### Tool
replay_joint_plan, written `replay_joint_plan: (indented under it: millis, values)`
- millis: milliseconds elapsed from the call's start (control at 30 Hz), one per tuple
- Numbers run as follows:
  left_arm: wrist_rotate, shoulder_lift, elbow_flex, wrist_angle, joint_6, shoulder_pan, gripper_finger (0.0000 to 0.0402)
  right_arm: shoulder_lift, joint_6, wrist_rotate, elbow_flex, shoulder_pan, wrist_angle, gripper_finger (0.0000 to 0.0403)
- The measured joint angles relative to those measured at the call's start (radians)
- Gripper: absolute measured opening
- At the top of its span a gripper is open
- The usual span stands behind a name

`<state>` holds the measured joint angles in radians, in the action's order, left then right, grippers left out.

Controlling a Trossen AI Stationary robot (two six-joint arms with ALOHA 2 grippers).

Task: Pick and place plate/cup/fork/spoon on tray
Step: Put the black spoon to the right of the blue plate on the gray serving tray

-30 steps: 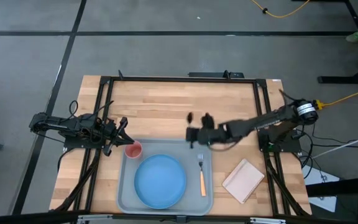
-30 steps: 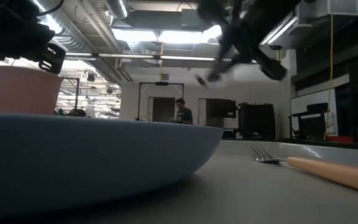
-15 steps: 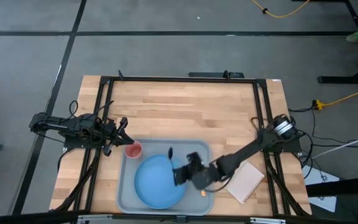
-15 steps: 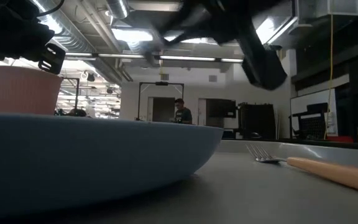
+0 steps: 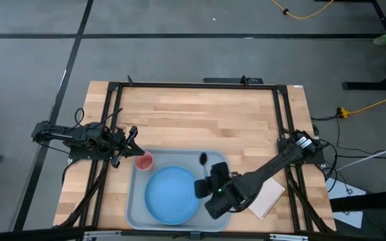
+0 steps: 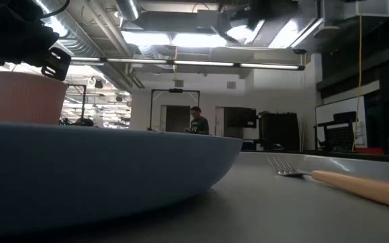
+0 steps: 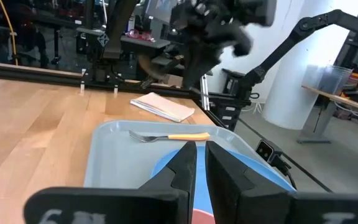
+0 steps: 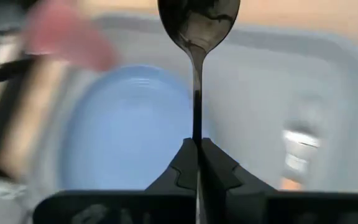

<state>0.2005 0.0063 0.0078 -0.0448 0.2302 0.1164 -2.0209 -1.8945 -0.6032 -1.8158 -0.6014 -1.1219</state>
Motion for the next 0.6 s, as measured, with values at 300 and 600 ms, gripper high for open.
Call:
replay_joint_plan:
  millis: [300,600]
  values:
    - [0.000,0.000,0.000,0.000,-0.001,0.000,0.0027,-0.063,-0.147,0.228,0.069,0.000,0.030,0.0001]
    - [0.000,0.000,0.000,0.000,-0.002,0.000,0.0027,-0.193,-0.169,0.333,0.068,0.001,0.103,0.0001]
